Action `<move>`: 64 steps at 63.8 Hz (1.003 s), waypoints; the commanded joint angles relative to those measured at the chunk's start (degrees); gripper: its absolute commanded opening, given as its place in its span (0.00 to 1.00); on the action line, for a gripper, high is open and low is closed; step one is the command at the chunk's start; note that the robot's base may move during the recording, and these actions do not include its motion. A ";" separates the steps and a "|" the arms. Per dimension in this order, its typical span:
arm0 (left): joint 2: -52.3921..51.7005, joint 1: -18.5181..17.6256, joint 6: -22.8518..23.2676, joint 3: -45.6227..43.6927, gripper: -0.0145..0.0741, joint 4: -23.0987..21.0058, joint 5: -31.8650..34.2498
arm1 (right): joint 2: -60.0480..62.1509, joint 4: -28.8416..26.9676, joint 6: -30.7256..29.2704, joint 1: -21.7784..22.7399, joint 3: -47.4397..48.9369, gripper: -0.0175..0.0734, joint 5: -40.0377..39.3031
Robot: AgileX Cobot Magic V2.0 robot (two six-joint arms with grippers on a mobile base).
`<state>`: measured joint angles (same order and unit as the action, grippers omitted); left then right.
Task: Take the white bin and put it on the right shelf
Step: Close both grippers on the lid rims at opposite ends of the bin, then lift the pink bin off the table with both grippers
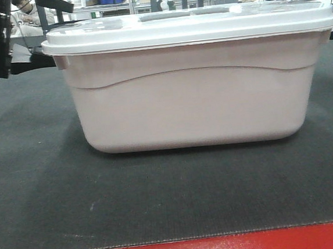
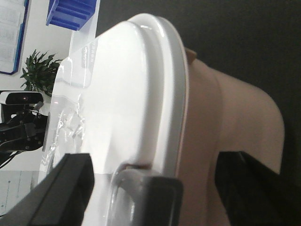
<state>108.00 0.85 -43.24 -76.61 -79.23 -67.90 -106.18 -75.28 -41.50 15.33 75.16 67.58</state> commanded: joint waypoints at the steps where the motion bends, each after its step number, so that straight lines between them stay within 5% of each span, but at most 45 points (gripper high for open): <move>1: -3.46 -1.21 0.42 -1.80 0.66 -4.56 -7.67 | 2.79 -3.48 -0.88 0.04 1.95 0.88 9.02; 8: -3.46 -1.31 0.54 -1.80 0.66 -4.56 -7.67 | 2.79 -3.48 -0.88 0.04 1.95 0.86 9.02; 18: -3.46 -1.31 1.15 -1.80 0.64 -4.67 -7.67 | 2.79 -3.48 -0.88 0.04 1.95 0.70 9.02; 35: -3.46 -1.31 1.15 -1.80 0.25 -7.34 -7.67 | 2.79 -3.59 -0.88 0.04 1.95 0.34 9.02; 48: -3.56 -1.31 1.15 -1.80 0.02 -10.34 -7.67 | 2.87 -6.12 -0.88 0.04 1.95 0.28 9.02; 64: -6.67 -1.31 1.15 -2.77 0.02 -10.90 -7.67 | 4.68 -11.80 -2.16 0.04 1.95 0.28 9.02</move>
<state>106.72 0.02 -40.91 -76.74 -84.10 -65.68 -106.02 -80.15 -42.34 15.55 75.52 67.22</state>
